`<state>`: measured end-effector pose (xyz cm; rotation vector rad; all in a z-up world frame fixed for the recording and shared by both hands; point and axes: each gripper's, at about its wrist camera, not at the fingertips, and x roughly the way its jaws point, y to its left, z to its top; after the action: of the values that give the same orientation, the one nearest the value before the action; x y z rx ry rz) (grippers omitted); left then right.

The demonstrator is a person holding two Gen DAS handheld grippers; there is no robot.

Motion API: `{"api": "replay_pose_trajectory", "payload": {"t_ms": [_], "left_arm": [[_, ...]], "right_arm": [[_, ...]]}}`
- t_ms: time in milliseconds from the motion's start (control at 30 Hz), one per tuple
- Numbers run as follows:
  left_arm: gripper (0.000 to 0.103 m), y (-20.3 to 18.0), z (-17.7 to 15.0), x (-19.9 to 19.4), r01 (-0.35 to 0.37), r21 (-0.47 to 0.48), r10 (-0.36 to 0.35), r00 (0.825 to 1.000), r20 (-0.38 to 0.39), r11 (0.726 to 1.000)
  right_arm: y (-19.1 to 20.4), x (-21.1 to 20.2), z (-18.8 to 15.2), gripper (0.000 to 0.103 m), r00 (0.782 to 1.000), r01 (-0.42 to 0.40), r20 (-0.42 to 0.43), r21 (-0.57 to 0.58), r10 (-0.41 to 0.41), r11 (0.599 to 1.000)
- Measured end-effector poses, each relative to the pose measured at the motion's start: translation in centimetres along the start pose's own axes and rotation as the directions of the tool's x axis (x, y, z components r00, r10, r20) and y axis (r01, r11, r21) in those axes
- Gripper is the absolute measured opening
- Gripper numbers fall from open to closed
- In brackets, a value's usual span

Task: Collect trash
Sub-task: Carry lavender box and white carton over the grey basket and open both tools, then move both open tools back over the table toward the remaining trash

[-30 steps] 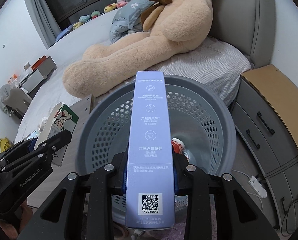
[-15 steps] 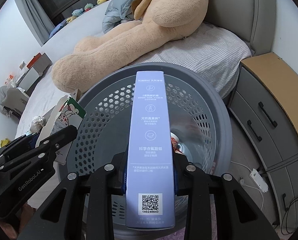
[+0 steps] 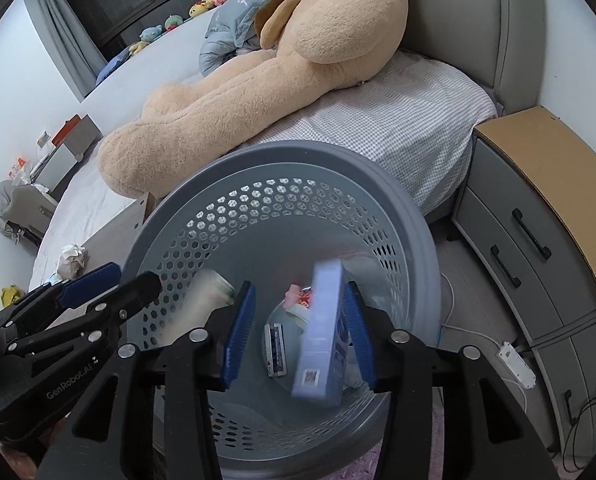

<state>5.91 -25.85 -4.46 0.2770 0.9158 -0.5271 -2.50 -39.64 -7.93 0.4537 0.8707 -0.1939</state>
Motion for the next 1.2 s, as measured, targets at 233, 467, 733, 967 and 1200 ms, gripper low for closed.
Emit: {"api": "replay_pose_trajectory", "payload": {"t_ms": [233,467,733,967,1200], "left_arm": [[0.059,0.3,-0.2,-0.3,-0.011,-0.007,0.011,1.000,0.000,1.000],[0.062,0.5,-0.5,-0.8,-0.017,-0.008,0.017,1.000,0.011,1.000],[0.068,1.2,-1.0,-2.1,-0.027,-0.028,0.028,0.999,0.033,0.999],[0.072,2.3,-1.7,-3.7,-0.037,-0.051,0.040,0.997,0.063,0.998],[0.073,3.7,-2.6,-5.6,-0.044,-0.082,0.052,0.994,0.099,0.996]], "right_arm": [[-0.3,0.0,-0.3,0.045,1.000,0.008,-0.001,0.006,-0.008,1.000],[0.0,-0.4,-0.7,0.045,1.000,0.008,0.002,0.000,-0.008,1.000],[0.7,-0.9,-1.2,0.045,1.000,0.006,0.006,-0.006,-0.006,1.000],[1.8,-2.1,-1.8,0.050,1.000,0.006,0.024,-0.019,-0.005,1.000],[3.6,-3.3,-2.5,0.057,0.999,0.003,0.049,-0.045,-0.001,0.999]]}}
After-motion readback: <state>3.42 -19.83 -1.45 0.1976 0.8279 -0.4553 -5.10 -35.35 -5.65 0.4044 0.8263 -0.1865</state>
